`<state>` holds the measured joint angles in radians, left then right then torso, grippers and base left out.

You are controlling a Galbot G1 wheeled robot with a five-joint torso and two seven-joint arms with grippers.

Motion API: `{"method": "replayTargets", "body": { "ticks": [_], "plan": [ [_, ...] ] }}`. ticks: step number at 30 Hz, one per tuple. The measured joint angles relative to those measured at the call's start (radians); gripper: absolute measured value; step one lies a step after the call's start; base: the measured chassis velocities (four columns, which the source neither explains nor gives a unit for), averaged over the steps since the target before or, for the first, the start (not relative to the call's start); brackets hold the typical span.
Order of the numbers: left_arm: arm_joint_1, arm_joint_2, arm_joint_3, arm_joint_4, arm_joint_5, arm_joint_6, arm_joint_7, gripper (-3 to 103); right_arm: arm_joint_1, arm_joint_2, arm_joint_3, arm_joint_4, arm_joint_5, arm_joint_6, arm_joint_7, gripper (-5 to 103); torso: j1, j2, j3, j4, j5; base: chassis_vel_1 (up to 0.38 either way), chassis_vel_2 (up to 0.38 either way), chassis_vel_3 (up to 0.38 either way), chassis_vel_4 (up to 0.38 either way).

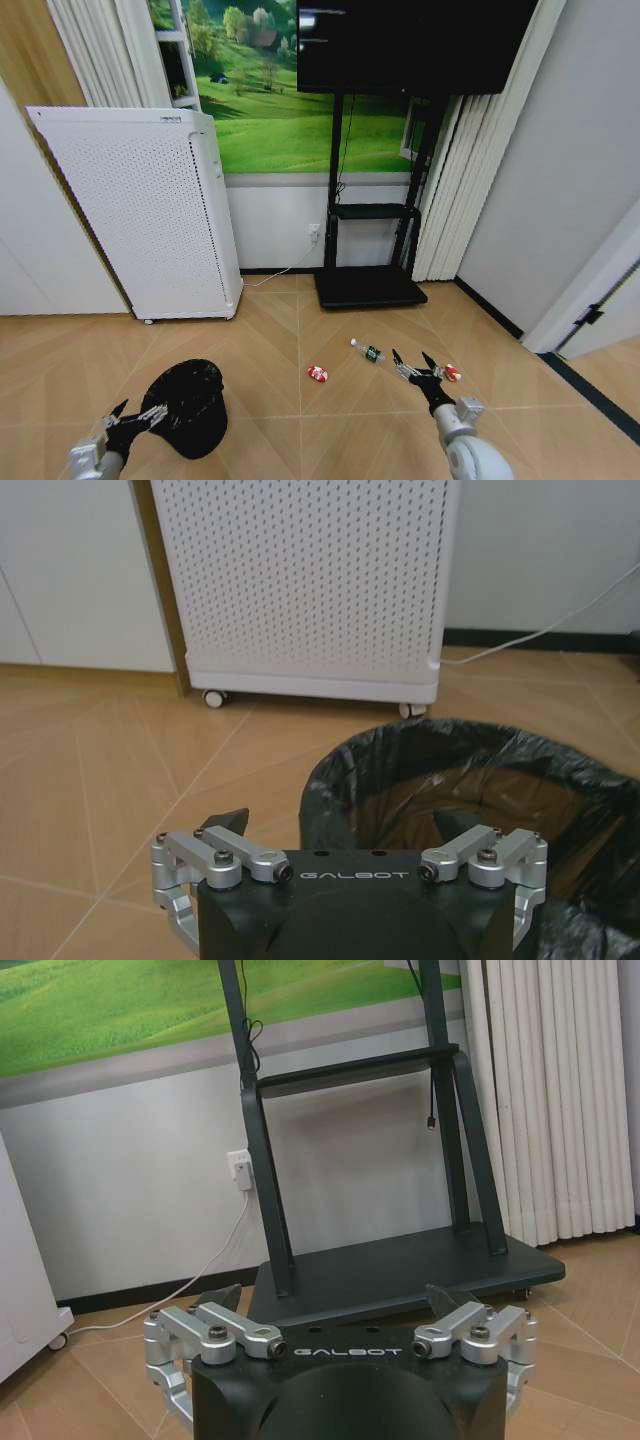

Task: Pick up the trash bin and place the garbage on the floor into it.

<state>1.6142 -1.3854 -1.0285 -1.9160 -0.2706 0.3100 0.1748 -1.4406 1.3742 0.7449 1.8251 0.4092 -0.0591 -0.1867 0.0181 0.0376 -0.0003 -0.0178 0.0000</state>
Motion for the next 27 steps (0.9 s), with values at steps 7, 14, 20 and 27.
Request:
{"method": "replayTargets", "body": {
  "ticks": [7,14,20,27],
  "plan": [
    [-0.035,0.030,-0.008,0.066,-0.018,0.187,-0.031,100,0.003,-0.001,-0.006,-0.011,0.001,-0.002,0.005,100,0.000,0.002,0.000,0.0001,0.0000,0.000,0.000,0.000,0.000],
    [-0.095,0.039,0.016,0.089,-0.027,0.244,-0.049,100,0.003,-0.007,0.000,-0.019,0.011,0.003,0.006,100,0.001,0.003,0.000,0.0000,0.0001,0.000,0.000,0.000,0.000],
    [-0.128,0.050,0.033,0.084,-0.063,0.295,-0.073,100,-0.001,-0.008,0.006,-0.024,0.016,0.011,0.006,100,0.001,0.003,0.000,0.0000,0.0001,0.000,0.000,0.000,0.000],
    [-0.136,0.062,0.031,0.102,-0.076,0.315,-0.079,100,0.004,-0.012,0.011,-0.035,0.022,0.015,0.006,100,0.001,0.004,0.000,0.0001,0.0001,0.000,0.000,0.000,0.000]
  ]
}}
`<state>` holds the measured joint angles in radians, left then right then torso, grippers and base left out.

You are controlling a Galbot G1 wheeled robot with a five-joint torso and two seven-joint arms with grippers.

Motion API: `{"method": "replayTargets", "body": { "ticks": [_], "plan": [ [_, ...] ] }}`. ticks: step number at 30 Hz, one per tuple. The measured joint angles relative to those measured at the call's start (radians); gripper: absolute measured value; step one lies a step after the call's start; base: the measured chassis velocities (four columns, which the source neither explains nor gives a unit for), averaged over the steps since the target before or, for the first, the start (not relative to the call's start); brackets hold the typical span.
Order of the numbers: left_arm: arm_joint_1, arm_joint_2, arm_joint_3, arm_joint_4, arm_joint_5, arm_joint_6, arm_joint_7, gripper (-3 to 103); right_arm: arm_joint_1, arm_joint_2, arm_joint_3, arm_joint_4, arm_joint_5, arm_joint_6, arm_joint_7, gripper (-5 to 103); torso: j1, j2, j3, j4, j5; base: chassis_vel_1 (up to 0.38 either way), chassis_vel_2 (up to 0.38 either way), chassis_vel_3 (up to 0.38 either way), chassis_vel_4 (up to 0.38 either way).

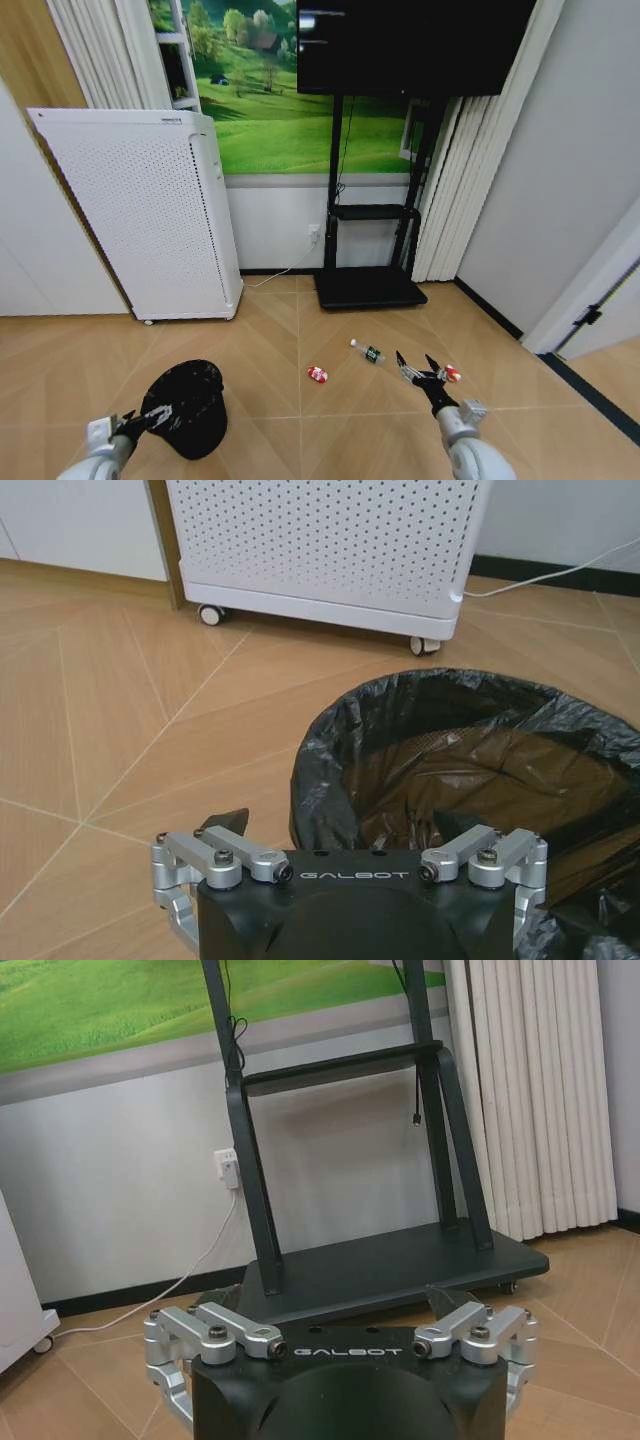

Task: Pick up the trash bin and place the garbage on the floor into it.

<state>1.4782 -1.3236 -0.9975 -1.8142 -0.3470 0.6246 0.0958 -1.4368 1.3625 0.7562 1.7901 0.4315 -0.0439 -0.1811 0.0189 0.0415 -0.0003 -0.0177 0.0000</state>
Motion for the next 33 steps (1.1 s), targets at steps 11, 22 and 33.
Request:
{"method": "replayTargets", "body": {
  "ticks": [11,22,33],
  "plan": [
    [0.000,-0.021,-0.007,0.022,-0.015,0.030,-0.034,98,0.017,0.000,-0.014,-0.018,0.000,0.000,0.003,100,0.000,0.000,0.000,0.0001,0.0000,0.000,0.000,0.000,0.000],
    [-0.023,-0.023,0.010,0.024,-0.050,0.042,-0.055,56,0.017,0.004,-0.013,-0.029,-0.002,0.012,-0.001,100,0.000,0.001,0.000,0.0000,0.0000,0.000,0.000,0.000,0.000],
    [-0.036,-0.019,0.015,0.028,-0.058,0.044,-0.053,18,0.020,0.004,-0.012,-0.036,-0.002,0.019,-0.003,100,0.000,0.001,0.000,-0.0001,0.0000,0.000,0.000,0.000,0.000]
  ]
}}
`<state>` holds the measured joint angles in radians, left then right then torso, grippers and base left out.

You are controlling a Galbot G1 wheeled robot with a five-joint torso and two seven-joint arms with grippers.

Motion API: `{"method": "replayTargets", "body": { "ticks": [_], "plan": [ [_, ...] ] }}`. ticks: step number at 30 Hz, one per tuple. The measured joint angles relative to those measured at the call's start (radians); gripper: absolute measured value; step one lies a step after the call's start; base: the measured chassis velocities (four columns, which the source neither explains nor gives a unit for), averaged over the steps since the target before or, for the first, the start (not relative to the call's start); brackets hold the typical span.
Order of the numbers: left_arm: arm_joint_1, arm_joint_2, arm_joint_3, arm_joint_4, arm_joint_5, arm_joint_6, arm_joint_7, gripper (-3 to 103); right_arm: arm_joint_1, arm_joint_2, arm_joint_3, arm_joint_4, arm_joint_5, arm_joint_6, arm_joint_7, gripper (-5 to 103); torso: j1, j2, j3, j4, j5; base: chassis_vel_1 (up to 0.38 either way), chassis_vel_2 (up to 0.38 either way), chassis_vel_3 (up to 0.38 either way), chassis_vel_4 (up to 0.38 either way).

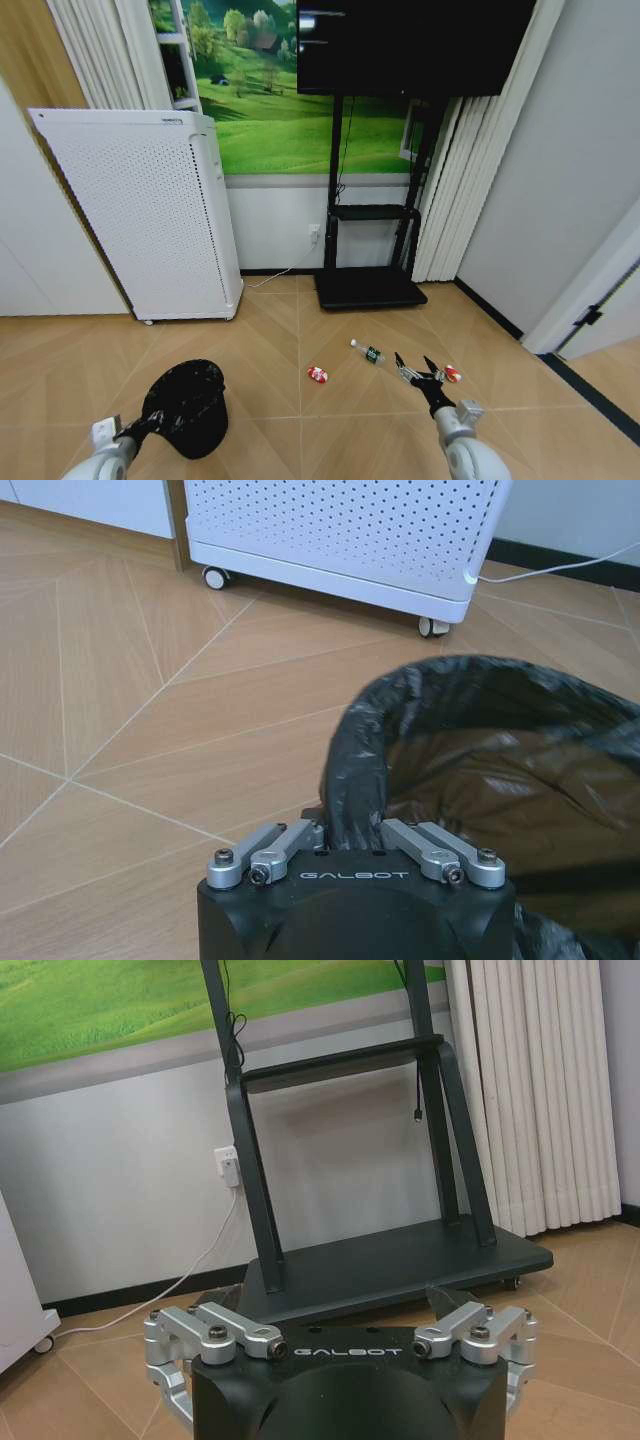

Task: Pick up the trash bin and place the garbage on the floor into it.

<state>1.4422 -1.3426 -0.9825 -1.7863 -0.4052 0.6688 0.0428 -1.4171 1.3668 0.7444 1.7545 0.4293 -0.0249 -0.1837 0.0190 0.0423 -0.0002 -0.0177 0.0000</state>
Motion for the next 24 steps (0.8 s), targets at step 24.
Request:
{"method": "replayTargets", "body": {
  "ticks": [24],
  "plan": [
    [-0.077,0.044,0.073,-0.062,0.140,-0.448,0.152,7,-0.015,0.021,-0.004,0.050,-0.038,0.008,0.033,100,0.000,0.000,0.000,0.0004,0.0000,0.000,0.000,0.000,0.000]
  ]
}}
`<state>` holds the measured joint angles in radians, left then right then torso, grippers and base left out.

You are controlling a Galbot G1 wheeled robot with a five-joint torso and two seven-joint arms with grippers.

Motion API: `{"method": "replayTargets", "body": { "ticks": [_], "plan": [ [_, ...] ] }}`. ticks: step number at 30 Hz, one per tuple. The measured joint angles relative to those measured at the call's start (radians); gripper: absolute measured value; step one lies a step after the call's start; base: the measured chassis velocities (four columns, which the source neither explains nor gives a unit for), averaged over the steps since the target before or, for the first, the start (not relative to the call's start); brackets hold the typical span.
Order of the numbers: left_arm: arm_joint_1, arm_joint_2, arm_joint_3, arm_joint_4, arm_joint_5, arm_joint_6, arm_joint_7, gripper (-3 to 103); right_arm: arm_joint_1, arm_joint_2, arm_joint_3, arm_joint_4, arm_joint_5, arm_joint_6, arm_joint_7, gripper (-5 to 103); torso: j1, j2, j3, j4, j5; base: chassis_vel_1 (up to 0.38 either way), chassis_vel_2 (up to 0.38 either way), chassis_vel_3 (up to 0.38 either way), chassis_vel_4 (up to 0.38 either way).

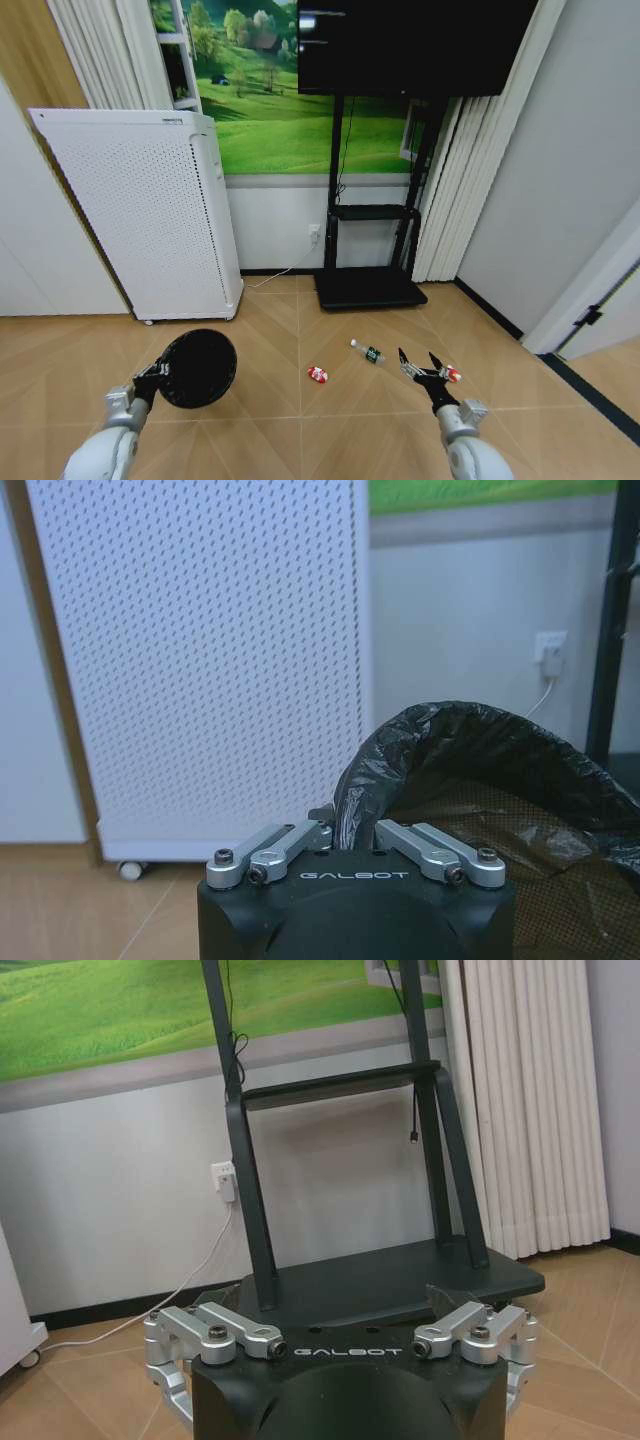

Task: Pick up the trash bin and place the garbage on the floor into it.

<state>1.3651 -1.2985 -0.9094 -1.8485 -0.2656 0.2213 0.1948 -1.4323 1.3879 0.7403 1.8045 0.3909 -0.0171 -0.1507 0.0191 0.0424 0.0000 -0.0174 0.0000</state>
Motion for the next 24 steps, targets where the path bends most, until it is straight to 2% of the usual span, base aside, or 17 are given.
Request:
{"method": "replayTargets", "body": {
  "ticks": [8,10,13,24],
  "plan": [
    [0.003,0.027,0.009,-0.059,-0.012,-0.082,0.057,7,-0.005,0.004,-0.031,0.026,-0.018,-0.051,0.003,100,0.000,0.000,0.000,-0.0003,0.0000,0.000,0.000,0.000,0.000],
    [0.002,0.042,0.005,-0.070,-0.012,-0.120,0.080,7,0.004,0.005,-0.040,0.030,-0.018,-0.061,0.003,100,0.000,0.000,0.000,-0.0002,-0.0001,0.000,0.000,0.000,0.000],
    [0.002,0.058,0.005,-0.084,-0.013,-0.144,0.086,7,0.012,0.008,-0.046,0.034,-0.020,-0.078,0.001,100,0.000,0.000,0.000,-0.0002,0.0000,0.000,0.000,0.000,0.000],
    [0.023,0.076,0.002,-0.130,-0.027,-0.131,0.103,7,0.005,0.005,-0.044,0.039,-0.035,-0.087,-0.032,100,0.000,0.000,0.000,-0.0003,0.0000,0.000,0.000,0.000,0.000]
  ]
}}
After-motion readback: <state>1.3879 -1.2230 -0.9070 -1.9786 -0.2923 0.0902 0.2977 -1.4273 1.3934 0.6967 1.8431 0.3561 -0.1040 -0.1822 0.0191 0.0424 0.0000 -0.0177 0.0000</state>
